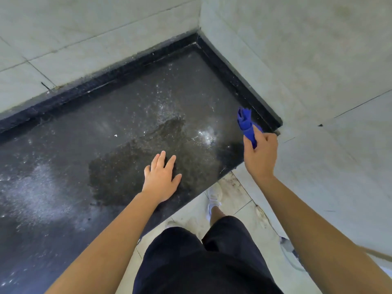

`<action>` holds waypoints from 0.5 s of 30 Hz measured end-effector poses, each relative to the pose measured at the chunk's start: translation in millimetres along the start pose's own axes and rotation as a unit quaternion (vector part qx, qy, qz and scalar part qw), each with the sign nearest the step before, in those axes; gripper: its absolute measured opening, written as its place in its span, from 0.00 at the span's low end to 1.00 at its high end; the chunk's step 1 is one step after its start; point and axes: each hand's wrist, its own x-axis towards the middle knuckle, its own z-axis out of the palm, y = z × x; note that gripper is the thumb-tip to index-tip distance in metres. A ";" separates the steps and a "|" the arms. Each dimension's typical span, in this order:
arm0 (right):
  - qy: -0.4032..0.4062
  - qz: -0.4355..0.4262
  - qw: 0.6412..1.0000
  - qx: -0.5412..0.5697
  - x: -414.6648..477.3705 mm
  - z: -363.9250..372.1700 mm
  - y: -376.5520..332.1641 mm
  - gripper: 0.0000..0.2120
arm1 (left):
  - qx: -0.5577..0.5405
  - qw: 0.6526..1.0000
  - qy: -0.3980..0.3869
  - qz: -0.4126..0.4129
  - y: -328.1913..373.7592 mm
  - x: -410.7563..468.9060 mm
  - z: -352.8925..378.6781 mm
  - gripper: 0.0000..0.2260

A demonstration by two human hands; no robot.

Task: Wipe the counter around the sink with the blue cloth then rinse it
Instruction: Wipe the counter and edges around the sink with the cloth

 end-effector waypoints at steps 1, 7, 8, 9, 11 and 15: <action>-0.017 -0.029 0.999 -0.034 -4.2 9.2 11.1 0.15 | -0.006 1.000 0.002 -0.003 5.8 3.5 1.7 0.30; -0.270 -0.122 0.940 -0.171 -46.2 48.8 60.8 0.24 | 0.009 0.999 0.012 -0.030 20.9 28.6 15.4 0.29; -0.258 -0.099 0.949 -0.152 -46.9 50.6 58.7 0.24 | 0.006 0.999 0.012 -0.042 22.0 32.8 18.3 0.29; -0.247 -0.083 0.954 -0.145 -44.9 53.2 55.6 0.25 | 0.002 0.998 0.013 -0.053 23.1 36.1 20.9 0.29; -0.248 -0.082 0.950 -0.173 -35.1 62.9 49.9 0.32 | 0.015 0.998 0.016 -0.065 25.1 39.9 28.0 0.29; -0.266 -0.120 0.928 -0.230 -3.2 95.1 41.2 0.39 | 0.039 0.996 0.041 -0.070 24.5 40.7 38.3 0.28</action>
